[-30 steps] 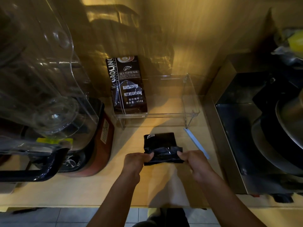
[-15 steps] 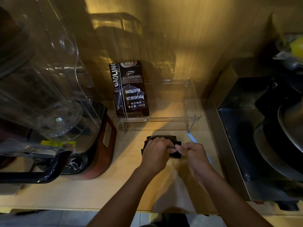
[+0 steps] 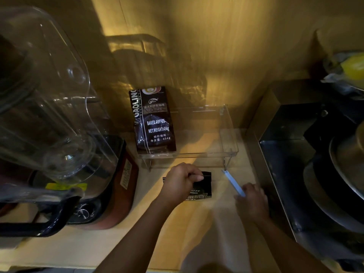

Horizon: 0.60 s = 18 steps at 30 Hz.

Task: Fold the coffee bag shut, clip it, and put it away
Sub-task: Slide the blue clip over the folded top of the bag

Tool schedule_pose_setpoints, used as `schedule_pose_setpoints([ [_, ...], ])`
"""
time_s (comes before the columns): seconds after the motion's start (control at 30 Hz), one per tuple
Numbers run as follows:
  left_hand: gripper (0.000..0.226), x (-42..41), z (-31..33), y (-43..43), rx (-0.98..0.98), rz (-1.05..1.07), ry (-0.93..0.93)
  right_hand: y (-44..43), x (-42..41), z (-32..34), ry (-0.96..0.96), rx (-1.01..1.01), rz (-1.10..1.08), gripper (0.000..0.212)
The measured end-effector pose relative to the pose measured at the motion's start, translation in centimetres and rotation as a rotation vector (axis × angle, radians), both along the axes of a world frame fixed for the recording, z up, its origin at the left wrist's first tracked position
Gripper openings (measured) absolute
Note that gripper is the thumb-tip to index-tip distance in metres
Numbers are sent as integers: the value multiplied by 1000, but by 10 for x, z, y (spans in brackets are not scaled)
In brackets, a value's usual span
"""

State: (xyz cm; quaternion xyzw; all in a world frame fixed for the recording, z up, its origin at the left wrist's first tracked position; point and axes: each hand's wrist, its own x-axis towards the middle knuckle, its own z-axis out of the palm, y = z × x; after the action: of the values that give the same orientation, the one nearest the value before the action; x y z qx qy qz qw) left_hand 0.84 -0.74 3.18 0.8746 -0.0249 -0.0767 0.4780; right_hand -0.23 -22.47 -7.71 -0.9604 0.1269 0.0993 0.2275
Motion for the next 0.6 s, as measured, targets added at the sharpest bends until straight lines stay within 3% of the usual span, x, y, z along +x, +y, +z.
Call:
schedule_pose_setpoints([
  [0.07,17,1,2,-1,-47,-14,-6,-1,2,-3,16,-59,26,18],
  [0.13,19,3,3,-1,17,-75,-72,0,4,4,70,47,-5,15],
  [0.23,22,5,3,0,78,-128,-144,3,5,24,120,426,-26,5],
  [0.33,25,7,1,0,89,-97,-162,2,4,46,82,840,-167,24],
  [0.43,30,9,0,-3,106,-90,-162,-5,2,67,110,1148,-238,25],
  [0.5,33,11,-1,-5,130,-105,-180,-8,0,76,106,1170,-167,30],
  [0.6,37,14,-2,-8,190,-83,-205,-8,-2,79,74,1034,-40,34],
])
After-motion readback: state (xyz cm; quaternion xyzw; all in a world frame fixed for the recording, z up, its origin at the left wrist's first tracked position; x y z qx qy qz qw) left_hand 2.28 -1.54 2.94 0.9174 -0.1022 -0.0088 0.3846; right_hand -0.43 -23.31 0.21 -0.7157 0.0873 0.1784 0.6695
